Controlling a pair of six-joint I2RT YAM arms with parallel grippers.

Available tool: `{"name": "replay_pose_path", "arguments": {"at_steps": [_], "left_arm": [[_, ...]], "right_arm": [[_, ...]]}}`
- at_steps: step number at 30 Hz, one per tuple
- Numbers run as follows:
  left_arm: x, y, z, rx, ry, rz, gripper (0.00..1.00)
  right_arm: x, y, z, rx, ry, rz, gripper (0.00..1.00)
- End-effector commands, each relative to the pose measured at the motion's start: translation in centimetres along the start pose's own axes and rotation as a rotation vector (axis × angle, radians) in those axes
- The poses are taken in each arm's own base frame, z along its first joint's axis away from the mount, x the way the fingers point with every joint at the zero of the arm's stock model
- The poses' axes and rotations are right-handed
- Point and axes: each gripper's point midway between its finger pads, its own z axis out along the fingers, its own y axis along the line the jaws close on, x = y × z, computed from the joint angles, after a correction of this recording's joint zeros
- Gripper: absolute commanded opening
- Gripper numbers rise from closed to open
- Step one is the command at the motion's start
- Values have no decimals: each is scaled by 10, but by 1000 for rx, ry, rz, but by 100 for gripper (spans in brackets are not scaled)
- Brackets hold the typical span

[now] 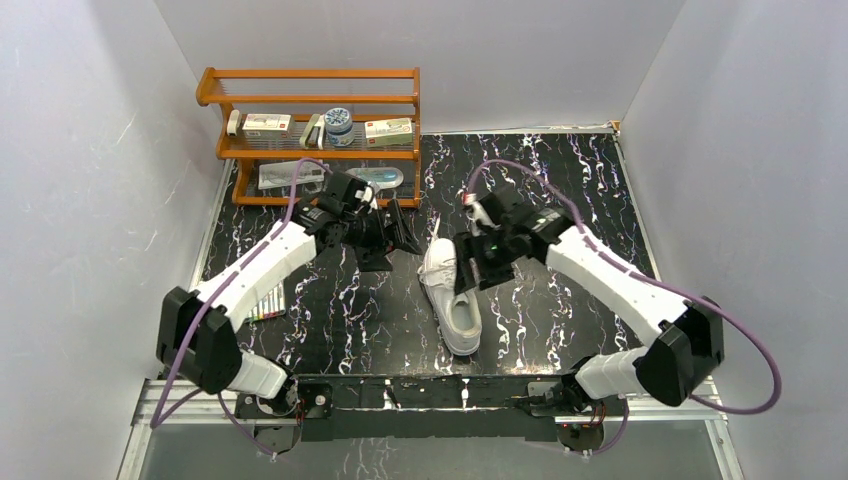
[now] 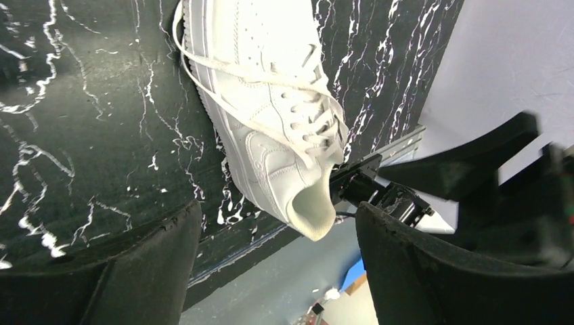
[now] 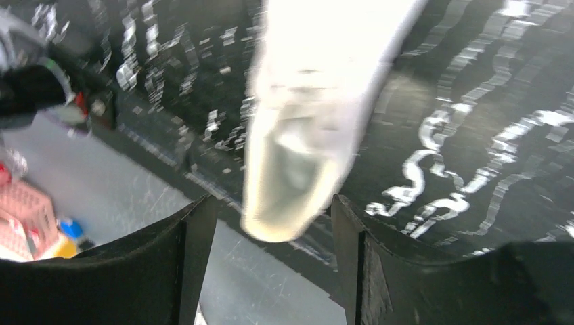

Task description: Tie the shoes

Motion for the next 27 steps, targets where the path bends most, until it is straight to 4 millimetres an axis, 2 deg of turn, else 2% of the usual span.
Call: {"name": "replay_pose_path", "arguments": {"at_steps": [1, 6, 10, 16, 22, 27], "left_arm": [[9, -6, 28, 91, 99, -56, 79], [16, 12, 64, 100, 149, -197, 79], [18, 25, 84, 88, 150, -331, 80], [12, 31, 110, 147, 123, -569, 79], [-4, 32, 120, 185, 44, -669, 77], [-5, 40, 126, 189, 22, -782, 75]], "right_arm": [[10, -50, -2, 59, -5, 66, 70], [19, -51, 18, 13, 10, 49, 67], [14, -35, 30, -62, -31, 9, 67], [19, -40, 46, 0, -51, 21, 64], [17, -36, 55, 14, -80, -5, 56], [20, -42, 59, 62, -89, 17, 48]]}}
